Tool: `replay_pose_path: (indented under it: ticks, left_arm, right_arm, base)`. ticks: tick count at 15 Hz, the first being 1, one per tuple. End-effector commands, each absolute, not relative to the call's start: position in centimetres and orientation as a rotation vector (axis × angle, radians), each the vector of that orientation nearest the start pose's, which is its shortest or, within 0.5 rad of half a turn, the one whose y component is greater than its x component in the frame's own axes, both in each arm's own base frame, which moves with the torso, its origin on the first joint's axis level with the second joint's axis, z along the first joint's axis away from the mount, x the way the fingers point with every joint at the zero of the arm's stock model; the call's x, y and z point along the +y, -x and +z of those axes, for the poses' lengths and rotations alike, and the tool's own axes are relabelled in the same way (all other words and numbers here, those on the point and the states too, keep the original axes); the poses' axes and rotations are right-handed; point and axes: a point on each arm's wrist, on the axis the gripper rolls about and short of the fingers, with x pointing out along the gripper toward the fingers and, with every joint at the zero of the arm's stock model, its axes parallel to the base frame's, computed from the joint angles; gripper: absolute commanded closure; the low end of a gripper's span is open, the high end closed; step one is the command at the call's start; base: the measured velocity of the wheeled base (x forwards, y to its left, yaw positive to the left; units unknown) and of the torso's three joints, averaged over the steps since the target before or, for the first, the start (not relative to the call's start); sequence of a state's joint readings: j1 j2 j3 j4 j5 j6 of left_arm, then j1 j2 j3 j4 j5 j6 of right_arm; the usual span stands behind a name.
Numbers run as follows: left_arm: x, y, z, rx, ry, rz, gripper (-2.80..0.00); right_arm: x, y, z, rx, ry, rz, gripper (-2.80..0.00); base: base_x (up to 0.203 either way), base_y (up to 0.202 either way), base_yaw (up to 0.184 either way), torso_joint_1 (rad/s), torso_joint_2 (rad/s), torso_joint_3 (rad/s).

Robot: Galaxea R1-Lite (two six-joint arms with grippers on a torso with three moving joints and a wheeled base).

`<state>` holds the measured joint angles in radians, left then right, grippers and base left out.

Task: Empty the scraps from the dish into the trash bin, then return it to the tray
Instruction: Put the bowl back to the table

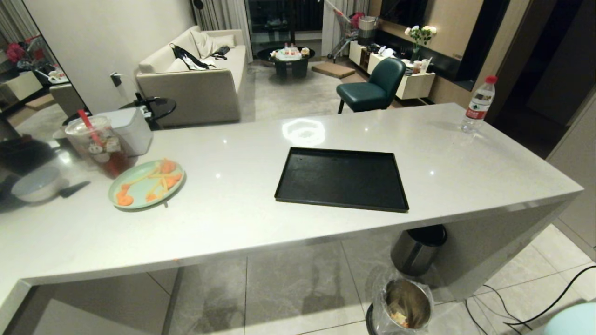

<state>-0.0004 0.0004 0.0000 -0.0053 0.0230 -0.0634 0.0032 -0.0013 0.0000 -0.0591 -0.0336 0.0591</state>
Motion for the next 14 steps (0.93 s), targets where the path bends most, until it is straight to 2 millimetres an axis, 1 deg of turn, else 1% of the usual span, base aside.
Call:
replay_pose_path:
  ticks: [1, 7, 8, 14]
  left_arm:
    - [0.06, 2.27, 7.61, -0.005, 0.064, 0.021, 0.00]
    - [0.05, 2.27, 7.61, -0.005, 0.064, 0.023, 0.00]
    - [0.05, 2.27, 7.61, -0.005, 0.064, 0.023, 0.00]
    - [0.05, 2.27, 7.61, -0.005, 0.064, 0.022, 0.00]
  right_arm:
    - [-0.08, 2.30, 8.16, -0.061, -0.061, -0.028, 0.00]
    - [-0.08, 2.30, 8.16, -0.061, -0.061, -0.029, 0.00]
    - [-0.08, 2.30, 8.16, -0.061, -0.061, -0.028, 0.00]
    - [-0.09, 2.30, 8.16, -0.061, -0.061, -0.028, 0.00]
  base:
    - [0.000, 0.000, 0.000, 0.000, 0.00, 0.000]
    - [0.000, 0.000, 0.000, 0.000, 0.00, 0.000]
    - [0.126, 0.000, 0.000, -0.016, -0.01, 0.008]
    - [0.195, 0.000, 0.000, 0.006, 0.00, -0.001]
